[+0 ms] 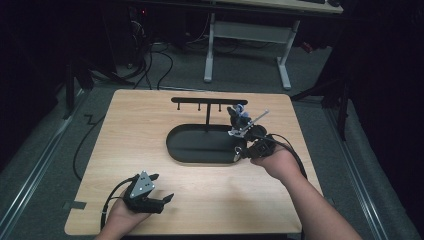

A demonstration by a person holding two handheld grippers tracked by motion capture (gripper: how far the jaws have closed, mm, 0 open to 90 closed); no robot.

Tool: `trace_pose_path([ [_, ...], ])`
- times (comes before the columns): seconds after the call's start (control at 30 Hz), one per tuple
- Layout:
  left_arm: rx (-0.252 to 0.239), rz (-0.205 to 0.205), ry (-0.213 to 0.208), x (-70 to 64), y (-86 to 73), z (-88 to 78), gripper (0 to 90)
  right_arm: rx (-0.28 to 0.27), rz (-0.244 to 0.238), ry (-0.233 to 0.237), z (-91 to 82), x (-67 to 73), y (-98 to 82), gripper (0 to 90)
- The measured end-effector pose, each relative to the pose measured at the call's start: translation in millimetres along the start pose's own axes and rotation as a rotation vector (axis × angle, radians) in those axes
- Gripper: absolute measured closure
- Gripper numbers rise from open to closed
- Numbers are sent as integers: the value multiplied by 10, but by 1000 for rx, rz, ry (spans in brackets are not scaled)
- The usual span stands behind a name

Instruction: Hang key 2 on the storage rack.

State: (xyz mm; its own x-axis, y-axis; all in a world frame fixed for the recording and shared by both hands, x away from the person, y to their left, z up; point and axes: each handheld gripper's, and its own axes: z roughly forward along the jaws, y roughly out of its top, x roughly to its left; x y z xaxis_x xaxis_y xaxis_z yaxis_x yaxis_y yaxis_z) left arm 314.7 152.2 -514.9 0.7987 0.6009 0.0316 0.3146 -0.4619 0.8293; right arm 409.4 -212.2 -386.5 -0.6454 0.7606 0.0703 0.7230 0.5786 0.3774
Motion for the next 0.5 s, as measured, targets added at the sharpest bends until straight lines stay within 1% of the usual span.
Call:
trace_pose_path([
  [0.03, 7, 6, 0, -6, -3, 1, 164, 5, 3, 1, 4, -1, 41, 893],
  [0.07, 9, 13, 1, -10, -5, 1, 163, 5, -7, -5, 9, -6, 76, 893],
  [0.13, 13, 21, 4, -8, -2, -4, 163, 13, 9, -5, 3, 0, 134, 892],
  [0.2, 0, 8, 8, 3, 3, -14, 164, 0, -14, 1, 5, -20, 203, 892],
  [0.3, 5, 7, 8, 7, -9, -14, 163, -4, -7, 11, 11, -31, 293, 892],
  [0.37, 8, 7, 8, 12, -17, -7, 163, -8, -16, 20, 19, -55, 351, 892],
  [0.5, 11, 15, 5, 10, -16, -7, 163, -3, -5, 15, 4, -85, 470, 892],
])
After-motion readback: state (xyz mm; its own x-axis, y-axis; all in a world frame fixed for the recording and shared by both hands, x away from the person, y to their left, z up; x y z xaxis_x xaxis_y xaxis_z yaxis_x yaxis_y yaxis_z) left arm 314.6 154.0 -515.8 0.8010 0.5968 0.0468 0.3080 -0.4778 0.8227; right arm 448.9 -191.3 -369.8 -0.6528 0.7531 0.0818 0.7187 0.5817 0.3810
